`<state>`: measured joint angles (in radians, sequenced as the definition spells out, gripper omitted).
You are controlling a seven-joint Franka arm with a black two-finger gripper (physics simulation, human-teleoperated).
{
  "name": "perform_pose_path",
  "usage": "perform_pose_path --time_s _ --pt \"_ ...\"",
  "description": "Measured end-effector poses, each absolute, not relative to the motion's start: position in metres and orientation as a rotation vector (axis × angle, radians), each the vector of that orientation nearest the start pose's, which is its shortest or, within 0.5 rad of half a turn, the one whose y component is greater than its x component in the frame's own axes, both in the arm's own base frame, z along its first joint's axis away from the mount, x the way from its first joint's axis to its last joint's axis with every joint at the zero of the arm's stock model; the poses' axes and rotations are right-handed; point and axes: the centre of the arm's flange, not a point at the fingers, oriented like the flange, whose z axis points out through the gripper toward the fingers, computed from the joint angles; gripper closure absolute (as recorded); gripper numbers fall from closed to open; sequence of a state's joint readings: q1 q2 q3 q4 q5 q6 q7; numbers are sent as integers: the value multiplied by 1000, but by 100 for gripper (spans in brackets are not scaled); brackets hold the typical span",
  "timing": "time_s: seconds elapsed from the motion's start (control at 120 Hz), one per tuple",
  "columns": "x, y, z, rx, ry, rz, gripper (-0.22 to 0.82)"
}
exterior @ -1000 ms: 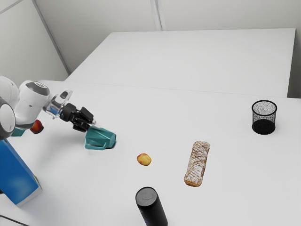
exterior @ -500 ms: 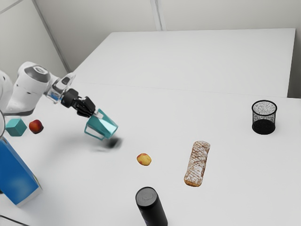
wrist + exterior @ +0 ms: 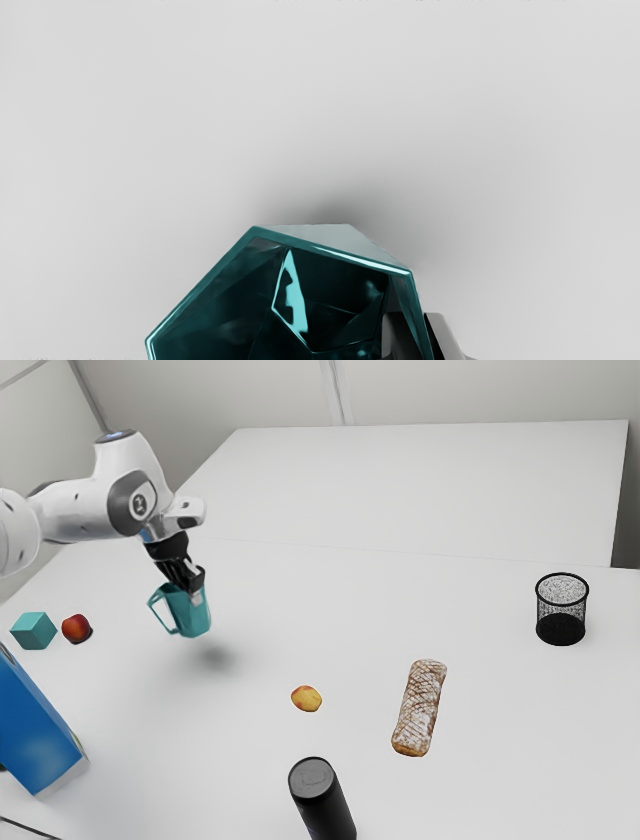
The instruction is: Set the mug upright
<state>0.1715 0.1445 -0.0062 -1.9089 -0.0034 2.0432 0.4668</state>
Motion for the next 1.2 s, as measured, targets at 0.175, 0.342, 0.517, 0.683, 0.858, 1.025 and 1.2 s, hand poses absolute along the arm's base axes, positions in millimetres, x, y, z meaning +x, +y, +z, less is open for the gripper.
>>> perform_pose_path --time_s 0.175,0.342,0.517,0.683,0.858,1.025,1.2 --pt "578 92 396 -3078 349 -65 79" --pt "570 86 372 -3077 248 -118 79" --pt "567 81 360 -3081 162 -149 78" --pt "567 81 360 -3089 96 -175 44" --pt "567 78 391 -3084 58 -242 19" --pt "597 71 476 -3095 30 -331 9" --pt "621 58 563 -3114 40 -323 4"
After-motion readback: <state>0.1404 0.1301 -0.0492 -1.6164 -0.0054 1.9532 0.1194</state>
